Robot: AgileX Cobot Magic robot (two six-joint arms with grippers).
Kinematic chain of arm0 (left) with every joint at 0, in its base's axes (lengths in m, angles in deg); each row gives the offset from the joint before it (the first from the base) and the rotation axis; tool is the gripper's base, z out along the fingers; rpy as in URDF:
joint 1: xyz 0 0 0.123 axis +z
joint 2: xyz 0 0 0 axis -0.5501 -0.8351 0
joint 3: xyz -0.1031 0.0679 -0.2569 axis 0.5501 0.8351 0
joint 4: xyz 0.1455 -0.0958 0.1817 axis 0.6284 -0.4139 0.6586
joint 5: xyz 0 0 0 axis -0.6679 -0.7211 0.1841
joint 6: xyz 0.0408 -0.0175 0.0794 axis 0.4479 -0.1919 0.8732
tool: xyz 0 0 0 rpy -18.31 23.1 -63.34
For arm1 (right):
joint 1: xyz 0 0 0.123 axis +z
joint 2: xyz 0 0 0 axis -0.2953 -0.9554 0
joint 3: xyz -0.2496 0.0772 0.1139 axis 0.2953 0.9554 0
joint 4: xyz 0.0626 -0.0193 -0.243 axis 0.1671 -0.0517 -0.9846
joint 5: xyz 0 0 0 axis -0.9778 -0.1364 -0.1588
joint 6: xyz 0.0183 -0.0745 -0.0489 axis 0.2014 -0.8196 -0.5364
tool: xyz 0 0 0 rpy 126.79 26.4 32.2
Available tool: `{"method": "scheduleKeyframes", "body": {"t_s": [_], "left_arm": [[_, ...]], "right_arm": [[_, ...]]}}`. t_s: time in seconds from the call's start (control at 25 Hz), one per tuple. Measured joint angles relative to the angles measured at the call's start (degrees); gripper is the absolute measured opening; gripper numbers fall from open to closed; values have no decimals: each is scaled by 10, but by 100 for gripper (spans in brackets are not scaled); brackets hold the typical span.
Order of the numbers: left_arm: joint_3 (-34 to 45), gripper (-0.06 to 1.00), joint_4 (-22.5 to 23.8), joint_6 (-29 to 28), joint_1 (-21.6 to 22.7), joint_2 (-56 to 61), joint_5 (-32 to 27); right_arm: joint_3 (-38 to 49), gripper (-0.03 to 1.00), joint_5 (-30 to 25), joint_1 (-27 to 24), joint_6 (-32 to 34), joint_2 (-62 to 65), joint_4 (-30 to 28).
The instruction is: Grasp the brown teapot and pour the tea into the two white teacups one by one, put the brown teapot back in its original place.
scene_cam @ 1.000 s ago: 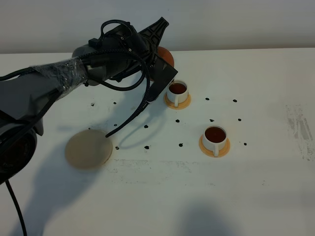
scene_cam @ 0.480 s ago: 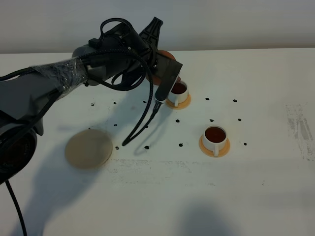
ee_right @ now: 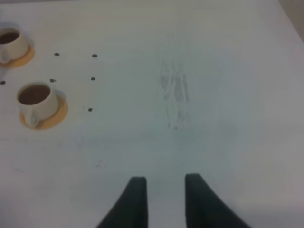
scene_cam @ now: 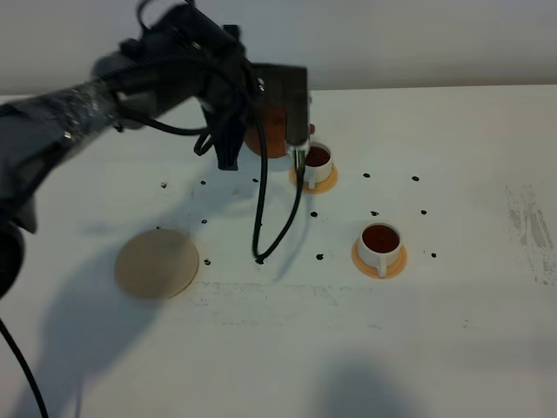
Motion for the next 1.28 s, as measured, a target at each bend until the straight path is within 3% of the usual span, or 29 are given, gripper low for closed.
{"method": "scheduleKeyframes", "body": {"t_s": [0.2,0.36,0.48,0.72,1.28], "left_arm": [[0,9,-102,-123,31,5,-49],[0,9,-127,-222,52,5,-71],[0,9,-132,-266,61,5,-71],[0,9,-171,-295,66,-22,-65],[1,9,-178,-301,67,-58,-37]], "right_arm": [[0,22,0,0,0,0,0],[0,22,0,0,0,0,0],[0,22,0,0,0,0,0],[0,22,0,0,0,0,0],[0,22,0,0,0,0,0]]}}
